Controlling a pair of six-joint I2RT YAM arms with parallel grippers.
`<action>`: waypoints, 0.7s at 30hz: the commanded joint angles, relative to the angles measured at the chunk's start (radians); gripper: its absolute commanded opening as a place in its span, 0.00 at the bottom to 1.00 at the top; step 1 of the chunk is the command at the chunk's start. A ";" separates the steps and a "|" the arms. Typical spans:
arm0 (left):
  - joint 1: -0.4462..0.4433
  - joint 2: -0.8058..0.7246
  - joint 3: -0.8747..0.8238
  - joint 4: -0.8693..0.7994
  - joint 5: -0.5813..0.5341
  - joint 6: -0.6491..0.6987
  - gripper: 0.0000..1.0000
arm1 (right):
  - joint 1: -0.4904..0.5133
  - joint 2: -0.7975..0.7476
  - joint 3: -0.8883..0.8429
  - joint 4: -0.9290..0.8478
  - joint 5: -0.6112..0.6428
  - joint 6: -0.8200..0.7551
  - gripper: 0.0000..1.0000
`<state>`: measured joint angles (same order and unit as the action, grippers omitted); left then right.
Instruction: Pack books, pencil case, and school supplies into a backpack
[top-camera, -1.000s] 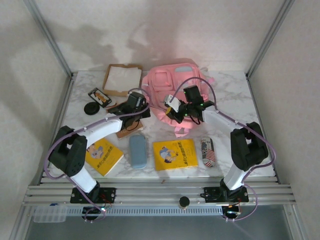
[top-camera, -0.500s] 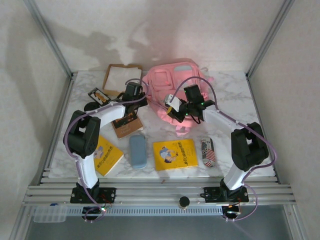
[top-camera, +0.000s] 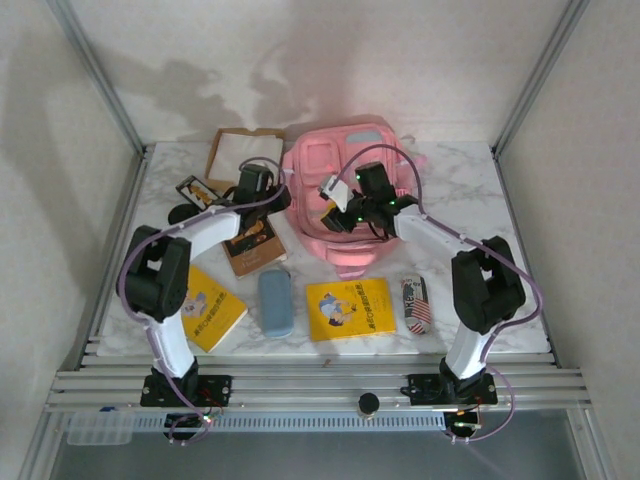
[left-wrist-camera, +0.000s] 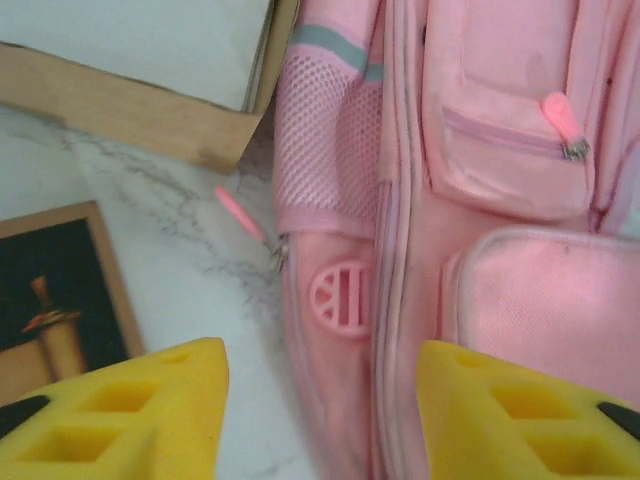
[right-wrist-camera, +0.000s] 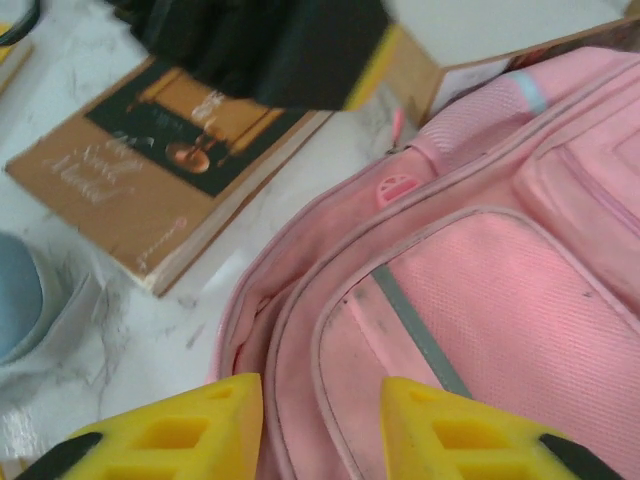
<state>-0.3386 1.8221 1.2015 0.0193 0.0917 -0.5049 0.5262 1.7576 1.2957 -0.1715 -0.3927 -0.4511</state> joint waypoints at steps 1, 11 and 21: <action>0.007 -0.135 -0.083 0.001 0.028 -0.047 0.61 | -0.006 -0.112 -0.019 0.041 0.001 0.186 0.41; -0.262 -0.531 -0.452 0.010 0.018 -0.399 0.76 | -0.060 -0.418 -0.231 -0.146 0.154 0.704 0.78; -0.785 -0.707 -0.685 0.079 -0.239 -0.962 0.81 | -0.060 -0.506 -0.462 -0.255 0.189 0.924 0.85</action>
<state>-1.0336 1.1309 0.5255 0.0818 -0.0074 -1.2392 0.4648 1.2633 0.8669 -0.3649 -0.2485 0.3798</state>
